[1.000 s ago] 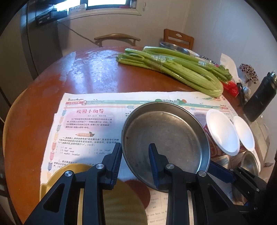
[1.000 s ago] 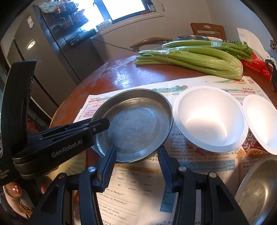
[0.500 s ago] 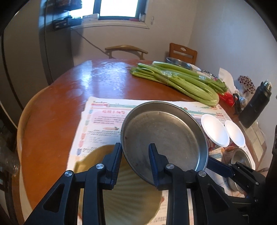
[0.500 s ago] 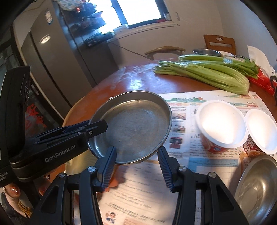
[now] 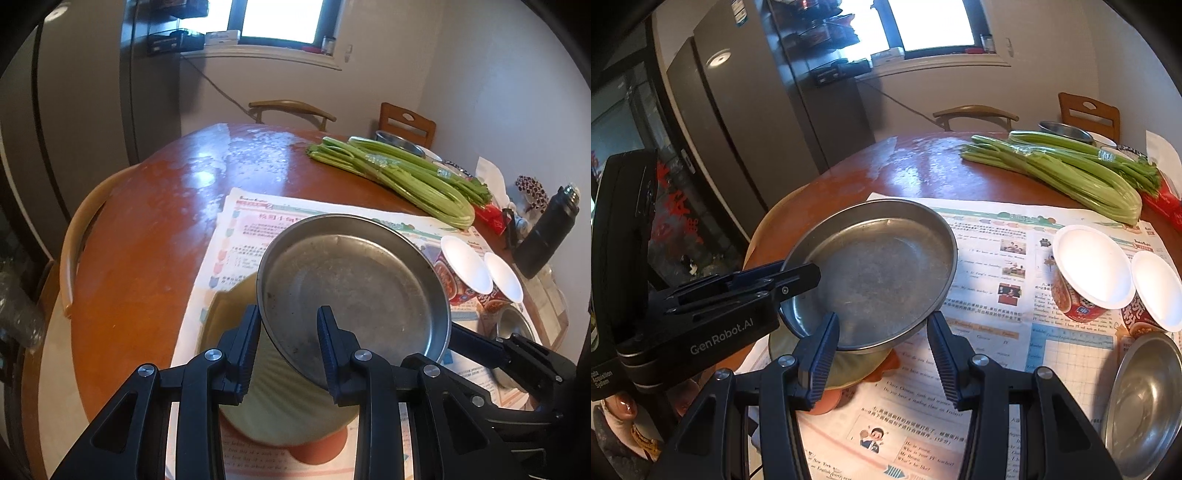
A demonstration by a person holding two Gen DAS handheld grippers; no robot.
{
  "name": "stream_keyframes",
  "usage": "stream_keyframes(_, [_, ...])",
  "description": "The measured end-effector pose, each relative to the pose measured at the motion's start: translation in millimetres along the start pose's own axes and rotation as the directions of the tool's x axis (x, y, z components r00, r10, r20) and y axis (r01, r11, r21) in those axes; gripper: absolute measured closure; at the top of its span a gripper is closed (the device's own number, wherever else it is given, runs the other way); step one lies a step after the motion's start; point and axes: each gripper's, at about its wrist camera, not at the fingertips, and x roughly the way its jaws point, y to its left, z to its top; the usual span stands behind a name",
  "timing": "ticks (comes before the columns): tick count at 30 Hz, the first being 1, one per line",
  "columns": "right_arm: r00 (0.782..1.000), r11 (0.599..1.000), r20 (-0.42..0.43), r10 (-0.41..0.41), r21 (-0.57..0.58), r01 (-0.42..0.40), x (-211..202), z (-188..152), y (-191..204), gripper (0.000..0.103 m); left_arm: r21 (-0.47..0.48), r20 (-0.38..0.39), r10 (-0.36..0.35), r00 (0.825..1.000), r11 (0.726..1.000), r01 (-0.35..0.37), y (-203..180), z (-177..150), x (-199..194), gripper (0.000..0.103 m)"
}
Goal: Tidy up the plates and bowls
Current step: 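Lift the steel plate and carry it over the yellow plate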
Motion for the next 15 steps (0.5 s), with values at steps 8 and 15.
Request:
stream_keyframes(8, [1.0,0.999,-0.012,0.003,-0.033,-0.003,-1,-10,12,0.053,-0.012,-0.011,0.03,0.999,0.999,-0.03,6,-16,-2,0.071])
stream_keyframes(15, [0.999,0.999,-0.04,0.014,-0.048,-0.016,5,-17,17,0.053,-0.039,-0.038,0.04,0.998,0.998,-0.042,13,-28,7,0.071])
